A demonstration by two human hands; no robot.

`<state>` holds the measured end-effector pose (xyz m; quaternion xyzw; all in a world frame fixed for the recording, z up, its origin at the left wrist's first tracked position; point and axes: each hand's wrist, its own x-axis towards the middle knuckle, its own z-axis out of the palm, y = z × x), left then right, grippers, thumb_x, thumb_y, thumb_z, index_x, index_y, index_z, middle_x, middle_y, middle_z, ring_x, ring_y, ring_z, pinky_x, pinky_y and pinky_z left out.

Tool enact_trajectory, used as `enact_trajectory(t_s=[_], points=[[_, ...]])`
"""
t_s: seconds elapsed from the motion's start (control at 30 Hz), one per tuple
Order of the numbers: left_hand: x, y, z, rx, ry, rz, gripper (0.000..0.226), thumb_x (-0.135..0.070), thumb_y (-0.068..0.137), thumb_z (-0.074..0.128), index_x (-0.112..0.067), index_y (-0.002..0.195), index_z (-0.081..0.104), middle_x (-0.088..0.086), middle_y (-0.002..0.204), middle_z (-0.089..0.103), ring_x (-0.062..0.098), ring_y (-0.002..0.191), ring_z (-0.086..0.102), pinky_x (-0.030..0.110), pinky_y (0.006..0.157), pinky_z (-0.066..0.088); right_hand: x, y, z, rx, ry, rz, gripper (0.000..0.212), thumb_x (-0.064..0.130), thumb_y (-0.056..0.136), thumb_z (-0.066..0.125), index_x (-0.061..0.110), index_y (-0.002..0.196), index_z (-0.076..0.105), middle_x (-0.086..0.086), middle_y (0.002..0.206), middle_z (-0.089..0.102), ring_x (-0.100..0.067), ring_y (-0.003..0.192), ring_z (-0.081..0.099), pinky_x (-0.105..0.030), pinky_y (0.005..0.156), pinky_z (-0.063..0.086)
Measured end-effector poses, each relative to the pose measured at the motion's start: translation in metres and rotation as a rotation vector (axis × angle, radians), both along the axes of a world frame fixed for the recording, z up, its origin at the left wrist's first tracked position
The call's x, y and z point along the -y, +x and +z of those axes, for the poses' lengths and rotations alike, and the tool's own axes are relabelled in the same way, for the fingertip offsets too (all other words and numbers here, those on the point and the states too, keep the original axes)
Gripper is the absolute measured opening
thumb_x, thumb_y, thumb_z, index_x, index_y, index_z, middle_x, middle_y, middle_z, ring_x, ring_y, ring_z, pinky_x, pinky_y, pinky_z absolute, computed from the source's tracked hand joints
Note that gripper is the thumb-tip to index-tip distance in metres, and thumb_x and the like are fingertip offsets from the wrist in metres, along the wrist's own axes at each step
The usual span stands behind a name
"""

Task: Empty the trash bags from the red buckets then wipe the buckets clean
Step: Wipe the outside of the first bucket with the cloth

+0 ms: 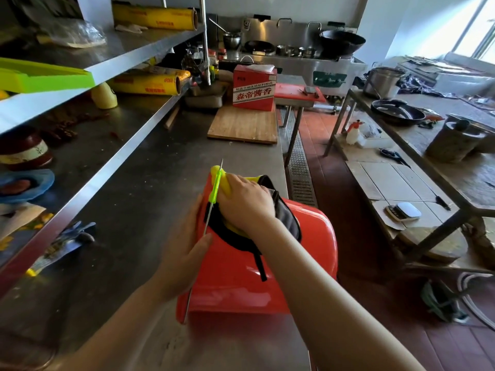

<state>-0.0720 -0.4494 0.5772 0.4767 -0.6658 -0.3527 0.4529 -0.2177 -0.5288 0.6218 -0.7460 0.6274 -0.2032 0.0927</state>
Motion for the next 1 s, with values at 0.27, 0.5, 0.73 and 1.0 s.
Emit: enact_trajectory(t_s=[0.27,0.5,0.73,1.0], points=[[-0.004,0.000,0.003,0.123,0.082,0.038,0.083,-0.055,0.081,0.036,-0.034,0.157,0.011,-0.022,0.159,0.014,-0.016,0.141,0.015,0.036,0.122,0.018,0.005,-0.044,-0.003,0.049,0.131,-0.065,0.050,0.068,0.092,0.037,0.027,0.111,0.058,-0.005,0.116,0.066,-0.033,0.107,0.059,-0.042,0.084,0.044],[-0.009,-0.004,0.013,0.162,0.156,0.013,0.077,-0.063,0.087,0.035,-0.040,0.155,0.007,-0.025,0.157,0.019,-0.010,0.141,0.023,0.026,0.113,0.025,0.003,-0.114,-0.018,0.009,0.239,-0.279,0.056,0.074,0.087,0.032,0.027,0.103,0.057,-0.008,0.114,0.067,-0.034,0.108,0.059,-0.046,0.094,0.045],[0.013,-0.009,0.040,0.134,0.154,0.101,0.083,-0.062,0.080,0.047,-0.032,0.151,0.017,-0.001,0.156,0.030,0.010,0.139,0.033,0.043,0.113,0.032,-0.011,-0.137,-0.029,0.046,0.229,-0.286,0.044,0.071,0.083,0.041,0.027,0.084,0.048,-0.003,0.094,0.065,-0.031,0.095,0.058,-0.040,0.078,0.046],[0.064,-0.025,0.071,0.221,0.181,0.036,0.069,-0.024,0.098,0.050,-0.035,0.156,0.014,-0.006,0.166,0.004,0.015,0.151,0.008,0.045,0.118,0.017,-0.041,-0.145,-0.036,0.084,0.155,-0.256,0.045,0.073,0.086,0.045,0.030,0.092,0.055,0.012,0.090,0.056,-0.020,0.092,0.056,-0.035,0.076,0.043]])
